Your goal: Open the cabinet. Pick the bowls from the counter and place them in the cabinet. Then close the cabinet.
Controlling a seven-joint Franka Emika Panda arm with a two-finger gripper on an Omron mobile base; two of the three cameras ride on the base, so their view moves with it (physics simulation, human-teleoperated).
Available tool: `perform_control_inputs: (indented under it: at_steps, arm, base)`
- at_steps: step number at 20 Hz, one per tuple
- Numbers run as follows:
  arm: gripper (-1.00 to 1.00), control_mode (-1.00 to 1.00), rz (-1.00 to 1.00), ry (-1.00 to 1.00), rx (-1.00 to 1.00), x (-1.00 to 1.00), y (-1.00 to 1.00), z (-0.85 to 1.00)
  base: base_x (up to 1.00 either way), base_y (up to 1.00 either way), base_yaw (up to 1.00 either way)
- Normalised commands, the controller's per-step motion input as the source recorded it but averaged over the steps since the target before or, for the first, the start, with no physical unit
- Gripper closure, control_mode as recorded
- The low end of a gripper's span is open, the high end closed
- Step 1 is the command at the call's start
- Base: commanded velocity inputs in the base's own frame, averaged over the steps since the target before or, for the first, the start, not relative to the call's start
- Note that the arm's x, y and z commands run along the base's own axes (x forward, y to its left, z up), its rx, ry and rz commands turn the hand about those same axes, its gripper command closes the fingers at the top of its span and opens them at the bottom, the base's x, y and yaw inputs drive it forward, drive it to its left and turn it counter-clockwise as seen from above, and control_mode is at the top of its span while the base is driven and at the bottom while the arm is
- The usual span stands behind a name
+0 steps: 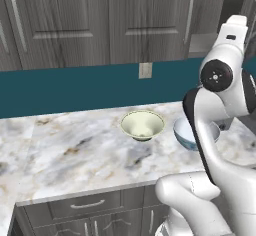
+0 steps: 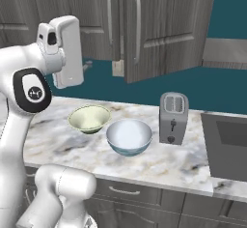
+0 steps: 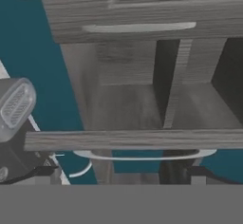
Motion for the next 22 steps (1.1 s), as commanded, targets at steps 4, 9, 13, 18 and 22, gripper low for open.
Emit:
perform_control_inputs:
  at_steps: [4, 9, 13, 18, 22]
  arm:
    - [-1.00, -1.00, -0.05, 0.00, 0.06, 0.02, -0.22, -0.08]
    - [-1.00, -1.00, -0.02, 0.00, 0.06, 0.09, -0.12, -0.07]
    - [-1.00, -1.00, 0.00, 0.00, 0.00, 0.31, 0.00, -0.03]
    - [-1.00, -1.00, 0.03, 0.00, 0.00, 0.16, 0.00, 0.00]
    - [-1.00, -1.00, 0.04, 0.00, 0.01, 0.09, 0.00, 0.00]
  base:
    - [0.00, 0.00, 0.00]
    - [0.00, 0.00, 0.00]
    - [0.00, 0.00, 0.00]
    - [0.00, 0.00, 0.00]
    - [0.00, 0.00, 0.00]
